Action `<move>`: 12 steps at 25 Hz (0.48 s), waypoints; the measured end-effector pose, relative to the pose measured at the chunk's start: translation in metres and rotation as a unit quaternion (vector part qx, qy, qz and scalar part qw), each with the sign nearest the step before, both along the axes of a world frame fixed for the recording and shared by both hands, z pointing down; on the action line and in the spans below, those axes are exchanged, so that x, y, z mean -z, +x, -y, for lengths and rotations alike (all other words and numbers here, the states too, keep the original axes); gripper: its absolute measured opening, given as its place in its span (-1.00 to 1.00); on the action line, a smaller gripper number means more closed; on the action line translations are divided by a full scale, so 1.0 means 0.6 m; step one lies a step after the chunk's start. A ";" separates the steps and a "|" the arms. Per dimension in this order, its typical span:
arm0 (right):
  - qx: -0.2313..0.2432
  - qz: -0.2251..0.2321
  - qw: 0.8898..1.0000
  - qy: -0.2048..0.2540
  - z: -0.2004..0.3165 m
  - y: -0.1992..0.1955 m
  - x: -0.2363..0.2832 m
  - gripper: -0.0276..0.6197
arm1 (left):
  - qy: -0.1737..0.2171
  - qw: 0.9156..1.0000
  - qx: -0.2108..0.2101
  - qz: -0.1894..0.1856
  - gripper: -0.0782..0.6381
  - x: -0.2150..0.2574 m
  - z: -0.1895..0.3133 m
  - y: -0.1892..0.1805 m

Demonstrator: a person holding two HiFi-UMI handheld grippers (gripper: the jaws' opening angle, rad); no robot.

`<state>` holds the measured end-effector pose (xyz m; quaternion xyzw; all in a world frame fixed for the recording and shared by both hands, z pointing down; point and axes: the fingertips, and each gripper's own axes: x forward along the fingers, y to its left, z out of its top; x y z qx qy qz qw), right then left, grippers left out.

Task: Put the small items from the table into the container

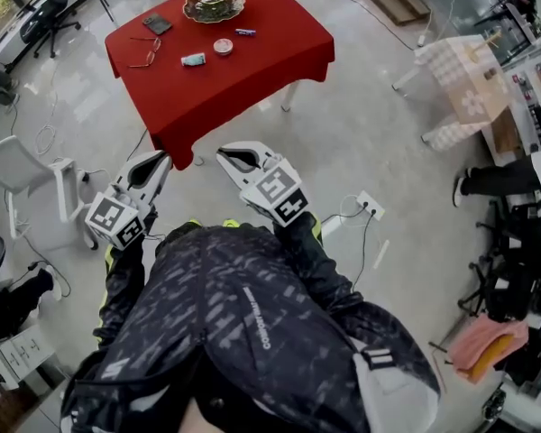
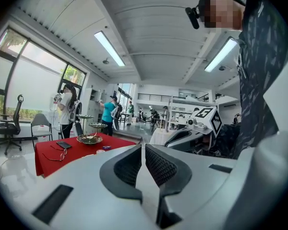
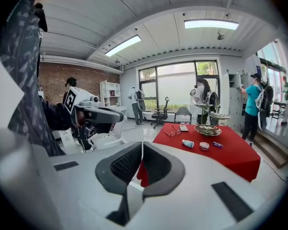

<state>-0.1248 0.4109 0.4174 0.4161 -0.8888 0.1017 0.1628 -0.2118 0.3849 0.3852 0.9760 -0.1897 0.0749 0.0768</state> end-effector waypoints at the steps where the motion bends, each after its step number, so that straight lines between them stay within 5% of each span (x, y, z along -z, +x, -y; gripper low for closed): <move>1: -0.001 0.000 1.000 -0.001 0.000 0.004 -0.003 -0.85 | -0.003 1.000 0.002 0.000 -0.69 -0.001 -0.001 0.002; 12: -0.006 0.000 1.000 -0.020 0.016 0.017 -0.032 -0.85 | -0.014 1.000 -0.006 0.024 -0.69 -0.028 0.012 0.010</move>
